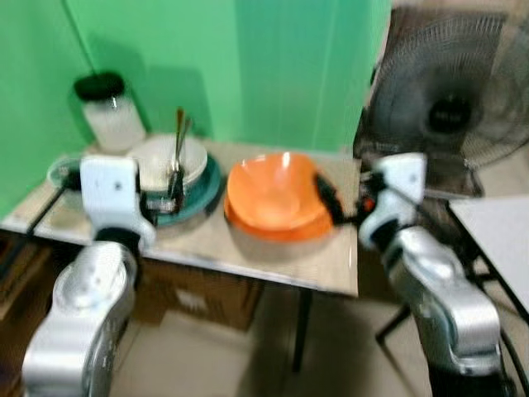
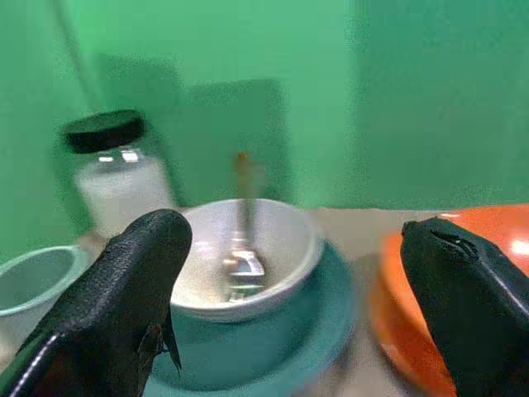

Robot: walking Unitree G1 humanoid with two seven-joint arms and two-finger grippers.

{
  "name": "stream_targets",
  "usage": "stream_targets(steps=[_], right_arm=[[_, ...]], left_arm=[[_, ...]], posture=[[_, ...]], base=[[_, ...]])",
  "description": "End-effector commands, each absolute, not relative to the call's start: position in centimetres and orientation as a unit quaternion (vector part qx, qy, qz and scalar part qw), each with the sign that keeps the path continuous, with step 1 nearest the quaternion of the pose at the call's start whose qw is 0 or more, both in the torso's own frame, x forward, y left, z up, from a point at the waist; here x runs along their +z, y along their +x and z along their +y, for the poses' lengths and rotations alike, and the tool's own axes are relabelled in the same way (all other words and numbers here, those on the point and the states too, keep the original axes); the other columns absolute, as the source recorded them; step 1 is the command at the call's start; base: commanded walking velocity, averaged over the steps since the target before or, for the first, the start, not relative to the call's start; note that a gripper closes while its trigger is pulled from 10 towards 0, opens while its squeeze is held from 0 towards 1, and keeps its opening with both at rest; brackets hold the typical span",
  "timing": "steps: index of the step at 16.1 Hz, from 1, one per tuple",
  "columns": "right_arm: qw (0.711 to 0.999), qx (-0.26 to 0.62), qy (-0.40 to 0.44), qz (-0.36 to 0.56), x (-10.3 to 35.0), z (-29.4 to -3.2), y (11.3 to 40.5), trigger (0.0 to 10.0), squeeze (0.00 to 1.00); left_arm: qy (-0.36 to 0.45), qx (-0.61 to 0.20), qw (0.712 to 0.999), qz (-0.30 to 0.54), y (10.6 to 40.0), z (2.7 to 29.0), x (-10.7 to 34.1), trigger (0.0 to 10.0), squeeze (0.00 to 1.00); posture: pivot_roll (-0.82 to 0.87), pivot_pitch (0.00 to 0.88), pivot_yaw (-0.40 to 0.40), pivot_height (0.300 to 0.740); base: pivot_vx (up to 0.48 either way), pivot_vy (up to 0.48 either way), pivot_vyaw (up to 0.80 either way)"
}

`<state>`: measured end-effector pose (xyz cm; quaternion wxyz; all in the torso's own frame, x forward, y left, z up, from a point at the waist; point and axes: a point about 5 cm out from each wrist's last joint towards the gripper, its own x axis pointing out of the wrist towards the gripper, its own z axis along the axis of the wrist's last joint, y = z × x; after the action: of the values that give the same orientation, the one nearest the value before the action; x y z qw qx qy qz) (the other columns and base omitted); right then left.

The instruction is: Setting the table

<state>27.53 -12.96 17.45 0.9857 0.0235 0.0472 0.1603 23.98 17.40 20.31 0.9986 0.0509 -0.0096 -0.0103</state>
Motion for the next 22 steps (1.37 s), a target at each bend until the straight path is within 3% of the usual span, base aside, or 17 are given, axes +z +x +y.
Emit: stream_targets(steps=[1, 5, 8, 9, 12, 15, 16, 17, 22], right_arm=[[0.984, 0.162, 0.031, 0.064, 17.4, -12.7, 27.9, 10.0, 1.00], [0.979, 0.111, 0.104, 0.136, 17.0, -12.4, 31.6, 10.0, 1.00], [0.973, 0.102, 0.109, 0.177, 17.1, -11.9, 33.9, 10.0, 1.00], [0.966, 0.114, 0.109, 0.206, 16.8, -11.6, 34.5, 10.0, 0.00], [0.934, 0.120, 0.148, 0.302, 15.4, -11.0, 35.4, 10.0, 0.00], [0.917, 0.139, 0.180, 0.328, 15.2, -10.0, 36.0, 10.0, 0.00], [0.914, 0.141, 0.186, 0.332, 15.2, -9.9, 36.1, 8.1, 0.00], [0.900, 0.140, 0.216, 0.352, 14.9, -9.4, 36.3, 0.5, 0.00], [0.876, 0.129, 0.291, 0.363, 14.7, -8.9, 36.8, 0.0, 0.00]], left_arm=[[0.053, -0.023, 0.998, 0.003, 24.0, 17.4, 20.0, 10.0, 0.00], [0.082, -0.141, 0.986, 0.040, 23.1, 17.1, 18.8, 10.0, 0.00], [0.099, -0.216, 0.969, 0.063, 22.3, 17.2, 18.3, 10.0, 0.00], [0.108, -0.239, 0.962, 0.073, 21.9, 17.5, 18.1, 10.0, 0.00], [0.118, -0.263, 0.954, 0.085, 21.4, 18.1, 17.9, 10.0, 0.00], [0.116, -0.278, 0.949, 0.092, 20.9, 18.4, 17.8, 10.0, 0.00], [0.116, -0.280, 0.948, 0.093, 20.8, 18.4, 17.7, 10.0, 0.00], [0.115, -0.285, 0.947, 0.094, 20.8, 18.3, 17.6, 10.0, 0.00], [0.106, -0.295, 0.945, 0.090, 20.7, 17.8, 17.6, 10.0, 0.00]], posture=[[-0.01, 0.019, 0.048, 0.740], [-0.02, 0.013, 0.045, 0.740], [-0.03, 0.004, 0.041, 0.740], [-0.03, 0.000, 0.038, 0.740], [-0.03, 0.000, 0.032, 0.740], [-0.02, 0.000, 0.023, 0.740], [-0.02, 0.000, 0.023, 0.740], [-0.02, 0.000, 0.022, 0.740], [-0.03, 0.000, 0.021, 0.740]], base=[[0.000, 0.000, 0.00], [0.000, 0.000, 0.00], [0.000, 0.000, 0.00], [0.000, 0.000, 0.00], [0.000, 0.000, 0.00], [0.000, 0.000, 0.00], [0.000, 0.000, 0.00], [0.000, 0.000, 0.00], [0.000, 0.000, 0.00]])
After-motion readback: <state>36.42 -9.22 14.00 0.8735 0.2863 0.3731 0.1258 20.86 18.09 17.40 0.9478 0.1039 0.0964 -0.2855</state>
